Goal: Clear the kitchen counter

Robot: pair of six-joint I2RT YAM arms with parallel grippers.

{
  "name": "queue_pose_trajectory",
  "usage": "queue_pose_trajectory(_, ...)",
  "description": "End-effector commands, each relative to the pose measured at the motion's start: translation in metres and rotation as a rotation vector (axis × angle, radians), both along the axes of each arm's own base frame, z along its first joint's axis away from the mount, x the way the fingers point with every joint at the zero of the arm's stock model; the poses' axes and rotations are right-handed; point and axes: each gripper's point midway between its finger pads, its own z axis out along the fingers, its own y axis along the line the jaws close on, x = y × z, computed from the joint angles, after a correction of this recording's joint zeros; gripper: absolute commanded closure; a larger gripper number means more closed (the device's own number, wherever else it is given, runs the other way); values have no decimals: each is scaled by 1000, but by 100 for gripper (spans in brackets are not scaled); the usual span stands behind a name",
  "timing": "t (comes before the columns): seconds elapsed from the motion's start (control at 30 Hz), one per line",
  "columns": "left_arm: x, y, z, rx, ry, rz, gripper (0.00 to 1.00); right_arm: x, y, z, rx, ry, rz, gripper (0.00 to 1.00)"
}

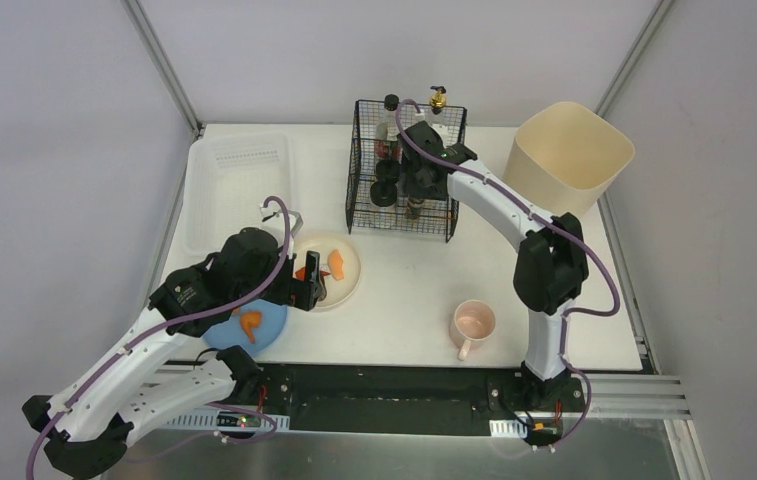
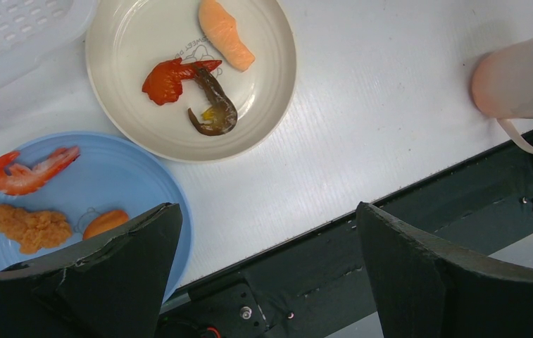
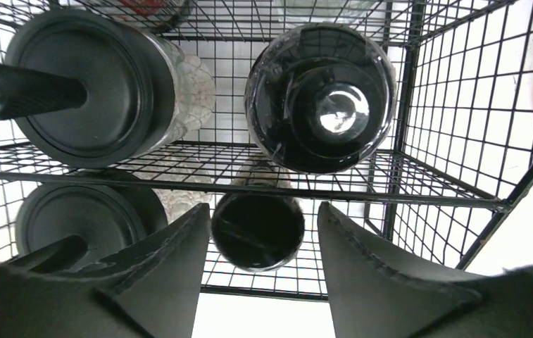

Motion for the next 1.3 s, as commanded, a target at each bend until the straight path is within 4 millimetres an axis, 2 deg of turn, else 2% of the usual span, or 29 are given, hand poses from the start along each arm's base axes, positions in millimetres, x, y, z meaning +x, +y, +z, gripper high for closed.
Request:
queue_pose_trajectory(0.0, -2, 0, 2, -12, -3, -6, 0, -4, -1, 2, -6, 34, -8, 36)
queue_pose_trajectory(0.13, -3, 0, 1, -10, -1, -7, 0, -5, -1, 11, 7, 20, -11, 28)
queue_pose_trajectory(0.37, -3, 0, 3, -17, -5, -7, 0, -11, -4, 41, 52, -29, -22, 25)
queue_pose_trajectory(0.57, -2, -1, 7, -15, -9, -15, 1, -27, -14, 74, 90, -89, -18, 23)
queue_pose_trajectory(0.8, 1, 1, 5, 3, -10, -3, 0, -57, -29, 105, 147, -165, 24, 22)
queue_pose_trajectory(0.9, 2, 1, 6, 5, -9, 8, 0, -72, -37, 114, 176, -199, 39, 16)
queue_pose_trajectory(1.1, 5, 4, 5, 3, -11, 41, 0, -112, -57, 117, 203, -200, 87, 5)
queue_pose_trajectory(1.17, 5, 5, 5, 6, -15, 53, 0, -127, -65, 123, 227, -219, 102, 1)
queue_pose_trajectory(1.27, 6, 6, 5, 0, -17, 68, 0, -147, -73, 121, 256, -211, 112, 1)
